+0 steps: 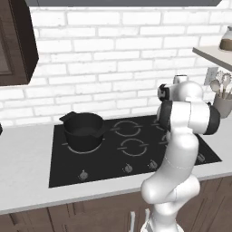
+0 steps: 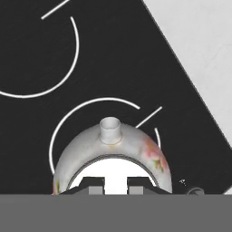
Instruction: Pick the kettle from the counter and place it on a stove burner. Then turn the burner on.
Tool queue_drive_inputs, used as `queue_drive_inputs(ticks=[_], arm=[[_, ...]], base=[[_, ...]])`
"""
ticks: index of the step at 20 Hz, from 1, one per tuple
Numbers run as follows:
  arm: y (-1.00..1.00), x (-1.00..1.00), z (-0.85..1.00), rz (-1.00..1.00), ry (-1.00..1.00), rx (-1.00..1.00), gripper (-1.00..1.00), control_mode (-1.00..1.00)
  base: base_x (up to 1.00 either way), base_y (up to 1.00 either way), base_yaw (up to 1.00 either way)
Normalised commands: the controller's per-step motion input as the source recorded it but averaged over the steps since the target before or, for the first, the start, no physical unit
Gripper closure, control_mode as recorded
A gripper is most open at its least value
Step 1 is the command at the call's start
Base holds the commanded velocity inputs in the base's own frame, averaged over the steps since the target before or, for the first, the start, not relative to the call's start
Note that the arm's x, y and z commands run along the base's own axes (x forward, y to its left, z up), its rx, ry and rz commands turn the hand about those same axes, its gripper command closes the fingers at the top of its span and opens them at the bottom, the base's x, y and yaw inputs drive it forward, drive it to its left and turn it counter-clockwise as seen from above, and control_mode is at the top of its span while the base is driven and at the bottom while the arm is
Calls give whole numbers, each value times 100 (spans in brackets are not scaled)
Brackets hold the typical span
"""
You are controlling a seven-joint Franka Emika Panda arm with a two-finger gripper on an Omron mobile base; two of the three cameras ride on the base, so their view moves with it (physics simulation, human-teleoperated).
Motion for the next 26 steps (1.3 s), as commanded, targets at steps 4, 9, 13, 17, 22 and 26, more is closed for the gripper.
queue_drive_inputs(ticks=[4,9,13,17,22,26], arm=[[0,0,-30,0,-1,0,100,-100],[0,0,-27,0,0,0,100,-100],[0,0,-2,0,1,1,-100,-100],[0,0,0,0,0,0,-100,-100],[0,-14,4,0,-2,0,-100,-100],[0,-52,53,4,-18,1,-100,-100]], base=[[0,0,0],[0,0,0],[0,0,0],[0,0,0],[0,0,0],[0,0,0]])
